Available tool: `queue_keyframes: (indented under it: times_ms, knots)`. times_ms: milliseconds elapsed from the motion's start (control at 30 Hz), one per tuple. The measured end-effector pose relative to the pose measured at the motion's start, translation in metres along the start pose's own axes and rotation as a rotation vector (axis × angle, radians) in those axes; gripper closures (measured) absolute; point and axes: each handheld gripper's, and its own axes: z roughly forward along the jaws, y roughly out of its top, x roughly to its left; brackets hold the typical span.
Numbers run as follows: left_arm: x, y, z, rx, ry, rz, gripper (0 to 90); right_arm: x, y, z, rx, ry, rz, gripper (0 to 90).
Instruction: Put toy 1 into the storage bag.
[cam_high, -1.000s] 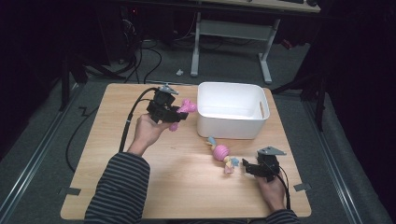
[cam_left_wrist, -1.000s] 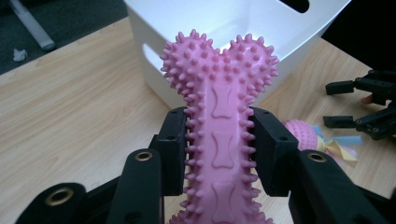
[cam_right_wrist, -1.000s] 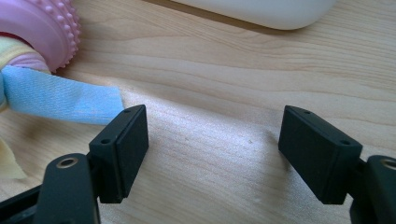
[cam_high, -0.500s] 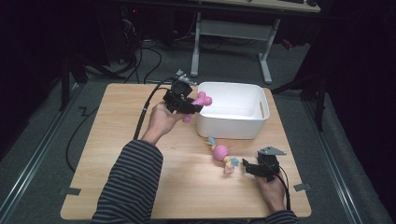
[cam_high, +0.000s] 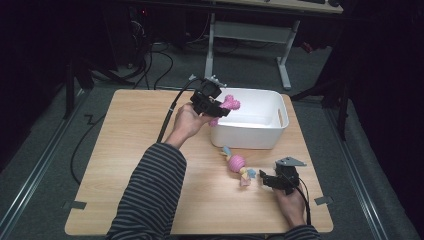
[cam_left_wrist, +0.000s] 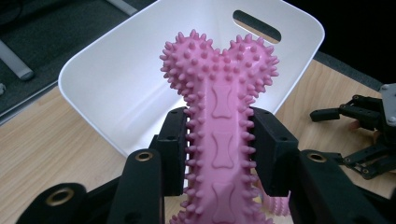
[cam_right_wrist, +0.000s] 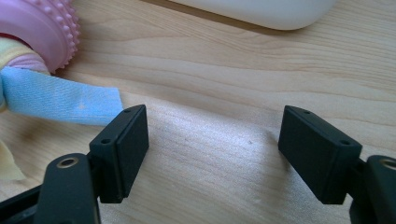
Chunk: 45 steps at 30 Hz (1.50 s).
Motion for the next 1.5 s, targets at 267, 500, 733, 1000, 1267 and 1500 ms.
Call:
queue_keyframes:
  times_ms: [267, 500, 733, 1000, 1267, 1500]
  knots:
    - [0.0, 0.012, 0.021, 0.001, 0.005, 0.0, 59.5, 0.0, 0.0, 0.0, 0.0, 0.0, -0.001, 24.5]
    - [0.004, 0.015, 0.042, 0.019, 0.042, -0.008, 59.4, 0.0, 0.0, 0.0, 0.0, -0.001, 0.002, 24.5]
    - [-0.002, 0.018, 0.058, 0.053, 0.087, 0.032, 59.4, 0.0, 0.0, 0.0, 0.0, 0.0, 0.001, 24.6]
    - [0.003, 0.016, 0.064, 0.057, 0.103, 0.019, 59.1, 0.0, 0.0, 0.0, 0.0, -0.001, -0.001, 24.5]
    - [0.001, 0.016, 0.07, 0.069, 0.087, 0.028, 58.6, 0.0, 0.0, 0.0, 0.001, 0.0, 0.0, 24.5]
    - [0.001, 0.016, 0.074, 0.082, 0.083, 0.016, 58.3, 0.0, 0.0, 0.0, 0.001, 0.0, -0.001, 24.5]
